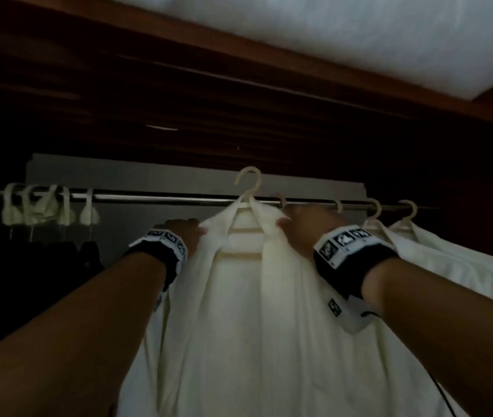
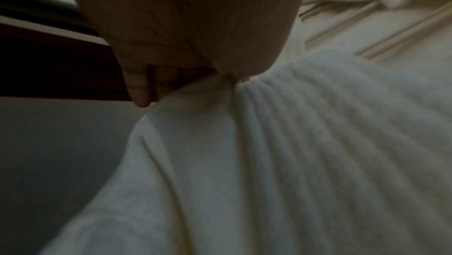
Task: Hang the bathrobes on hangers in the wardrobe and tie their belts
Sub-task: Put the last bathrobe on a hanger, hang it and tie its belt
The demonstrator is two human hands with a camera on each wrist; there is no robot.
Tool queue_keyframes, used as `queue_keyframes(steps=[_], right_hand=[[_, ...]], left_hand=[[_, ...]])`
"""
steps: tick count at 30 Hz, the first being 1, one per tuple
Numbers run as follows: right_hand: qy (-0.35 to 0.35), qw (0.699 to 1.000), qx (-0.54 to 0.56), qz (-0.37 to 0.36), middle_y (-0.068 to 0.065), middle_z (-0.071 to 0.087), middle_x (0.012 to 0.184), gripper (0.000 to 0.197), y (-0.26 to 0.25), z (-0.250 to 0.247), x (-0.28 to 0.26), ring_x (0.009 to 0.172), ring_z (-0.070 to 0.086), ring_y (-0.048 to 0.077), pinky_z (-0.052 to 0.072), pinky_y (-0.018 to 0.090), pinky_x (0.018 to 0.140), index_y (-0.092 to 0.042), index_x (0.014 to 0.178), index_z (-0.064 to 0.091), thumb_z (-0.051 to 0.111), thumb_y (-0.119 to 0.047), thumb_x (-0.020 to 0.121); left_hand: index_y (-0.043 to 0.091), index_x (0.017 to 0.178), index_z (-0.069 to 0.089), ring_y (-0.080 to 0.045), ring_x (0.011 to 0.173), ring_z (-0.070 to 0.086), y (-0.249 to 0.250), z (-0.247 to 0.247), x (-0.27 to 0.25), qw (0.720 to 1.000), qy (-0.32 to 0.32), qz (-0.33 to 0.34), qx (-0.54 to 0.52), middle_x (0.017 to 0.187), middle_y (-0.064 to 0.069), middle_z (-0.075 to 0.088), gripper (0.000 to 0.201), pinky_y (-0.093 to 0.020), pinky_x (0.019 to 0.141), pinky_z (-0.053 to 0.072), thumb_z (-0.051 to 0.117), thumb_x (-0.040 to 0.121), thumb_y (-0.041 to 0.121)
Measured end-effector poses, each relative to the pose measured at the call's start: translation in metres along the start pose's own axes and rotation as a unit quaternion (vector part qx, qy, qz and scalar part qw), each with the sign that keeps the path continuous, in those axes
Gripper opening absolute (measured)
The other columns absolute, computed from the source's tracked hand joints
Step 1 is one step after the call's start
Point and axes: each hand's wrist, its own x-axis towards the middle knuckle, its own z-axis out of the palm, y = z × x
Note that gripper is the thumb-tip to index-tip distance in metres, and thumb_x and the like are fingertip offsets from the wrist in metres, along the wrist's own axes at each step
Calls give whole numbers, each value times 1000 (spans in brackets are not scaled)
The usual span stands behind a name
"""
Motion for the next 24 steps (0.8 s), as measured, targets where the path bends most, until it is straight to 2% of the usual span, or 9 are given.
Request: queue_keyframes(steps=[2, 5, 8, 10, 12, 15, 17, 21, 24], right_hand=[[8, 1000, 0, -17, 8, 61, 121, 35, -13, 11, 25, 104, 60, 26, 41, 30, 76, -20, 117, 59, 37, -40, 99], [-13, 999, -6, -52, 9, 63, 115, 21, -32, 47, 39, 99, 61, 26, 40, 29, 77, -18, 101, 58, 40, -29, 99], [-46, 995, 56, -74, 8, 59, 126, 30, -38, 90, 31, 114, 55, 24, 31, 26, 88, -11, 122, 54, 35, -23, 102], [-17, 995, 66, -77, 9, 63, 119, 30, -34, 107, 31, 105, 60, 25, 39, 28, 77, -11, 122, 51, 35, -27, 102], [28, 995, 47, -78, 9, 68, 105, 28, -30, 117, 32, 90, 65, 26, 42, 29, 66, -12, 112, 52, 35, -31, 102], [54, 994, 78, -62, 7, 68, 96, 36, -32, 128, 26, 83, 65, 25, 43, 31, 63, -13, 110, 52, 31, -40, 101], [50, 993, 95, -53, 6, 67, 99, 44, -33, 130, 23, 85, 64, 25, 44, 30, 64, -15, 115, 50, 32, -51, 98], [11, 993, 111, -48, 4, 64, 106, 60, -36, 134, 26, 94, 63, 26, 47, 34, 73, -18, 117, 48, 38, -69, 88], [23, 990, 134, -44, 3, 65, 107, 55, -34, 138, 27, 95, 63, 24, 50, 34, 78, -21, 116, 50, 42, -68, 88]], left_hand=[[20, 134, 45, -30, 122, 50, -15, 8, 19, 1000, 8, -21, 5, 138, -10, 49, 40, -38, 103, 40, 40, 99, 39], [25, 141, 36, -28, 129, 45, -42, 47, 37, 997, -33, -44, 49, 146, -4, 41, 55, -42, 106, 39, 58, 91, 34], [20, 135, 42, -31, 124, 47, -55, 86, 34, 996, -45, -77, 29, 141, -9, 46, 43, -45, 102, 41, 44, 97, 40], [16, 122, 48, -32, 111, 53, -55, 90, 23, 996, 14, -83, 13, 125, -12, 55, 37, -42, 93, 45, 35, 99, 42], [15, 117, 49, -31, 106, 54, -54, 81, 12, 995, 44, -85, 24, 120, -12, 57, 40, -41, 89, 45, 31, 99, 45], [16, 117, 50, -31, 106, 55, -61, 69, -10, 992, 57, -107, 30, 119, -11, 59, 40, -39, 89, 41, 32, 98, 46], [18, 118, 49, -29, 108, 57, -63, 59, -24, 993, 59, -105, 11, 122, -10, 60, 47, -37, 90, 39, 33, 93, 54], [21, 129, 46, -27, 119, 53, -38, 37, -25, 994, 58, -91, -22, 134, -6, 54, 82, -40, 101, 40, 26, 75, 79], [20, 109, 53, -27, 100, 60, -10, 39, -14, 991, 101, -81, -23, 114, -7, 63, 77, -35, 85, 45, 22, 75, 81]])
